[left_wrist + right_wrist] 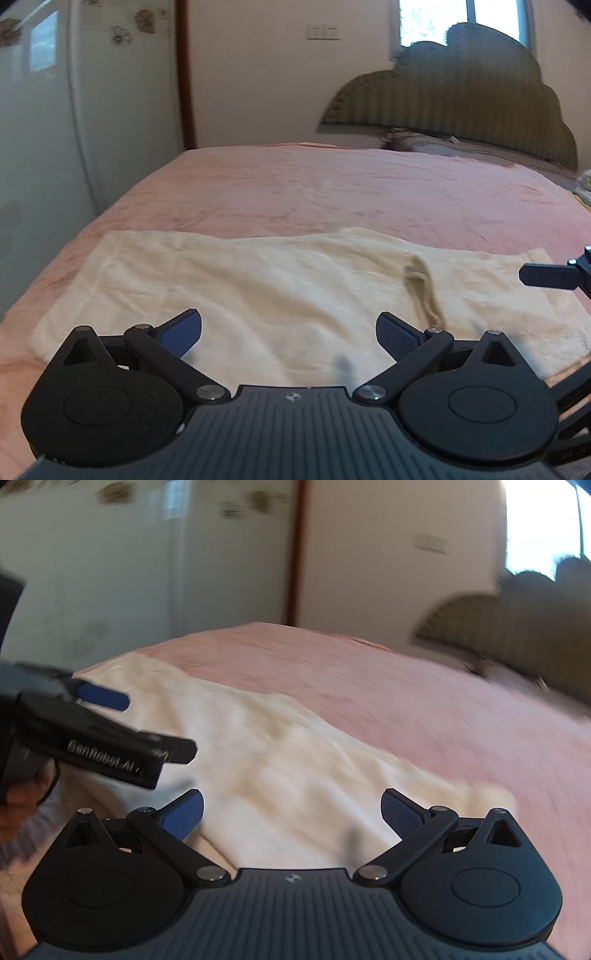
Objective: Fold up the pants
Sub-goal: 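Grasp the pants edge with the left gripper and lift it up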
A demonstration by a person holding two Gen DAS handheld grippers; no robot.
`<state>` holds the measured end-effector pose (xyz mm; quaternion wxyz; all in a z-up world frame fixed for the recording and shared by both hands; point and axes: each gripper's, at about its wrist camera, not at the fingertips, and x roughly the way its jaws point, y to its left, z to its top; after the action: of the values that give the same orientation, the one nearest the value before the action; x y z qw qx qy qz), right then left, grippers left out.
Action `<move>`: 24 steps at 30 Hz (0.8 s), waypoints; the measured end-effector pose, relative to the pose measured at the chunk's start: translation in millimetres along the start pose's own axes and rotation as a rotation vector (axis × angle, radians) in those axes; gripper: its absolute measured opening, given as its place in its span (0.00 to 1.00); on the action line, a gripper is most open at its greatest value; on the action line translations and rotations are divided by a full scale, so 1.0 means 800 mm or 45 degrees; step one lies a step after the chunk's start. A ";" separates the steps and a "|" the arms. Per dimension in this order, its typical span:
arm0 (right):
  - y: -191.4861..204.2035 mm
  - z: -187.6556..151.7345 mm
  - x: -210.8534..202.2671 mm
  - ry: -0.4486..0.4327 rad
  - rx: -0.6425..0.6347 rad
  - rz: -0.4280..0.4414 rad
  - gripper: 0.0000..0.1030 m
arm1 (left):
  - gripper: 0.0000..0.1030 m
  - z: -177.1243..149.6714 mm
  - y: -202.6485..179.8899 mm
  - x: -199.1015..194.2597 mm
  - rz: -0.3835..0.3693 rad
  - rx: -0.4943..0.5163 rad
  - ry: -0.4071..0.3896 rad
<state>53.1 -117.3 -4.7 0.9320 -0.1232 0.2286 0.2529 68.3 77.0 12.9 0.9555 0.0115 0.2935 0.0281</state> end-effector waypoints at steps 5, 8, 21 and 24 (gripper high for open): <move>0.091 0.045 0.038 -0.043 -0.236 0.235 1.00 | 0.99 0.004 0.109 -0.011 0.197 -0.235 0.065; 0.159 0.053 0.057 -0.071 -0.481 0.279 0.99 | 0.98 -0.001 0.168 -0.009 0.208 -0.454 0.172; 0.283 0.019 0.113 -0.078 -1.129 0.117 0.39 | 0.99 -0.040 0.250 0.020 -0.232 -1.087 0.304; 0.294 0.017 0.122 -0.102 -1.192 0.124 0.25 | 0.99 -0.044 0.259 0.030 -0.322 -1.197 0.279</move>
<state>9.1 125.9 -67.3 0.7715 -0.5094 0.0594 0.3766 58.9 285.1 -22.0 0.8168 -0.4591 0.3467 0.0424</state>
